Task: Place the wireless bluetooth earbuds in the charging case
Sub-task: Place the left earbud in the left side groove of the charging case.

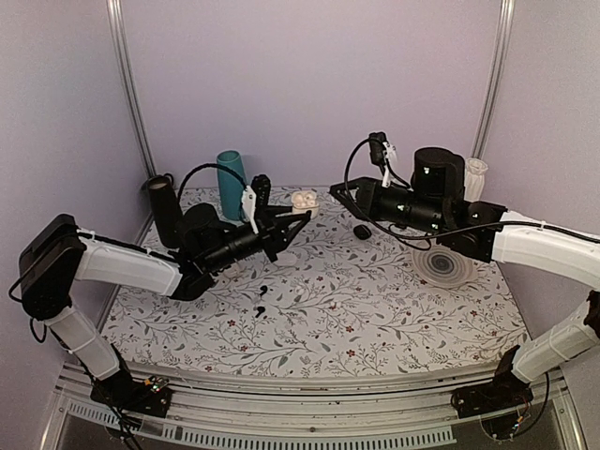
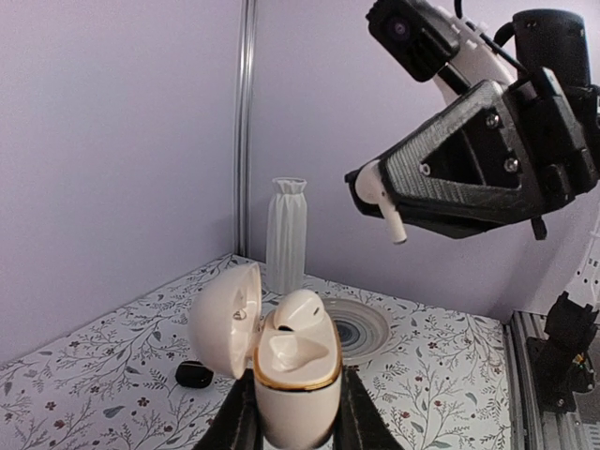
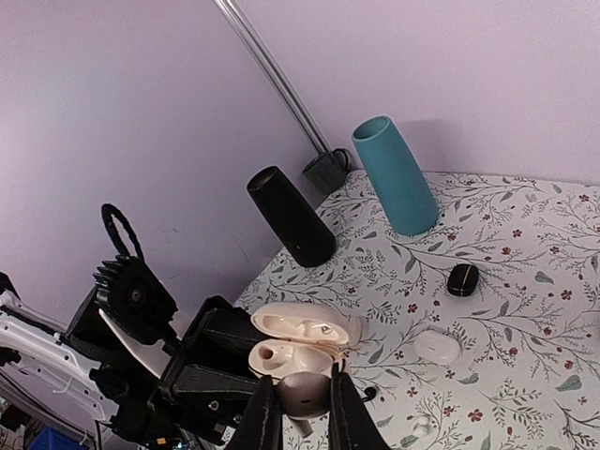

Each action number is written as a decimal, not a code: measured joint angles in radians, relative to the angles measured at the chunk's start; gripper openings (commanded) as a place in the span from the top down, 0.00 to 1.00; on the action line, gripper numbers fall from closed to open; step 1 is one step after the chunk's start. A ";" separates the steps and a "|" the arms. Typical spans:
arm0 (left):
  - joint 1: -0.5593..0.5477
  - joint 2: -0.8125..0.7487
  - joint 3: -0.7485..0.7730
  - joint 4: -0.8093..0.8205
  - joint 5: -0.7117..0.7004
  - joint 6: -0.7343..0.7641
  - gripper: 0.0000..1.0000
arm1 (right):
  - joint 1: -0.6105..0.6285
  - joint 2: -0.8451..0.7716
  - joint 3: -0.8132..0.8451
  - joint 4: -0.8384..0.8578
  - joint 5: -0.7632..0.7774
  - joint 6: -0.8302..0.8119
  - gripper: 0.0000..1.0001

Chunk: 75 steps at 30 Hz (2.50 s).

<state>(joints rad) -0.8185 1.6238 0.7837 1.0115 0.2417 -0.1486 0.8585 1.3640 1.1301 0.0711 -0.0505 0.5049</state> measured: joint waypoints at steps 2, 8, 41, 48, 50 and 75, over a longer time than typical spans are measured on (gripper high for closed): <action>-0.011 0.000 0.004 0.000 -0.001 0.011 1.00 | 0.018 0.000 -0.006 0.034 0.008 -0.001 0.92; -0.033 0.000 0.016 -0.005 -0.004 0.045 1.00 | 0.062 0.001 -0.008 0.110 0.031 -0.014 0.92; -0.076 -0.063 0.031 -0.092 0.001 0.097 1.00 | 0.169 0.079 -0.038 0.267 0.167 -0.132 0.92; -0.077 -0.079 0.031 -0.105 -0.006 0.092 1.00 | 0.175 0.087 -0.038 0.280 0.172 -0.146 0.92; -0.078 -0.081 0.031 -0.106 -0.007 0.092 1.00 | 0.177 0.090 -0.038 0.285 0.172 -0.153 0.92; -0.080 -0.095 0.031 -0.121 -0.030 0.085 1.00 | 0.182 0.096 -0.046 0.318 0.170 -0.181 0.86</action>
<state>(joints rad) -0.8986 1.5288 0.8146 0.8906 0.2119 -0.0639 1.0405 1.4597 1.0843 0.3893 0.1196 0.3241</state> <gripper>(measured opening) 0.215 0.135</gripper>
